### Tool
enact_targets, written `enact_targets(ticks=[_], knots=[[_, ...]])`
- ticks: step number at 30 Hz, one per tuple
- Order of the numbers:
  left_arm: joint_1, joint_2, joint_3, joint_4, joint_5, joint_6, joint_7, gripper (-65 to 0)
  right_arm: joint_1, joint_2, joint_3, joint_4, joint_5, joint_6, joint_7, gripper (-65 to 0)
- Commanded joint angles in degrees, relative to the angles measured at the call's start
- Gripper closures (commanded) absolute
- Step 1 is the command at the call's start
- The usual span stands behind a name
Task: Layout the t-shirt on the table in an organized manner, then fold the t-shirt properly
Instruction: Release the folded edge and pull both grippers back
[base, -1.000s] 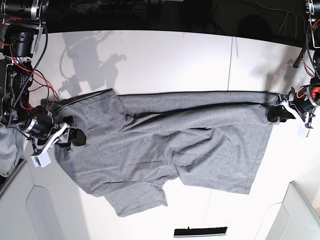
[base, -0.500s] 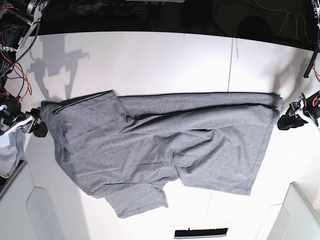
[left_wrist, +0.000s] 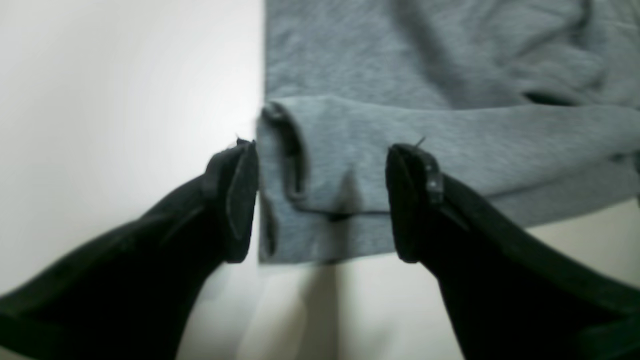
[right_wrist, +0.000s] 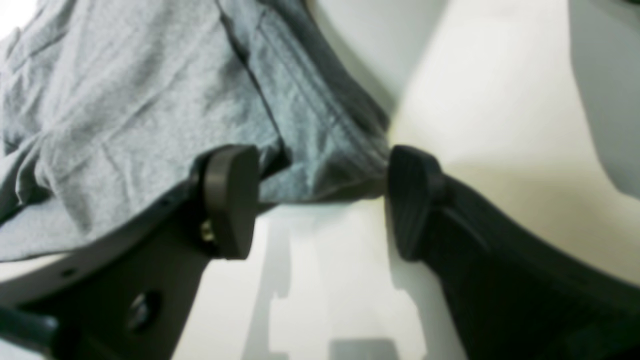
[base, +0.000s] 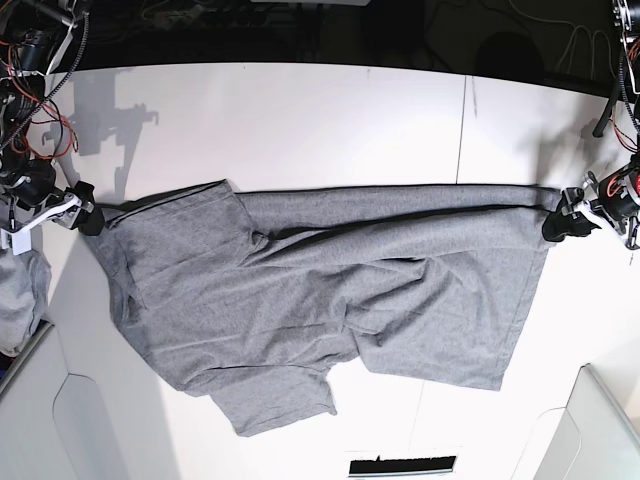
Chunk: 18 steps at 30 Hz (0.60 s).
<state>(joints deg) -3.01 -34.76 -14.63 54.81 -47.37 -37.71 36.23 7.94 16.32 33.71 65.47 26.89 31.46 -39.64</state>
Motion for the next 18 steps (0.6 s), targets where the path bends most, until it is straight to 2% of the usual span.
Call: enact_targets(ticks=[1, 8, 16, 17, 18], knots=[[-1.01, -1.22, -0.39, -0.17, -0.72, -0.17, -1.79, -42.1, 1.11, 0.98, 0.17, 0.35, 0.61, -0.2, 1.44, -40.2], [-3.02, 0.83, -0.39, -6.19, 2.29, -0.04, -4.46, -42.1, 1.29, 0.66, 0.11, -4.7, 2.25, 0.02, 4.11, -40.2], [-4.13, 4.68, -0.37, -7.85, 4.42, -0.07, -4.55, -41.6, 4.17, -3.45, -0.11, -4.94, 2.08, 0.26, 4.02, -40.1], [-4.13, 4.94, -0.33, -7.85, 4.39, -0.07, -4.57, -38.6, 4.72, -4.02, -0.13, -4.94, 1.92, 0.24, 4.02, -40.1], [-4.13, 5.09, -0.33, -7.85, 4.42, -0.24, -4.79, -32.6, 5.14, -4.48, -0.15, -4.94, 1.68, 0.24, 4.02, -40.1]])
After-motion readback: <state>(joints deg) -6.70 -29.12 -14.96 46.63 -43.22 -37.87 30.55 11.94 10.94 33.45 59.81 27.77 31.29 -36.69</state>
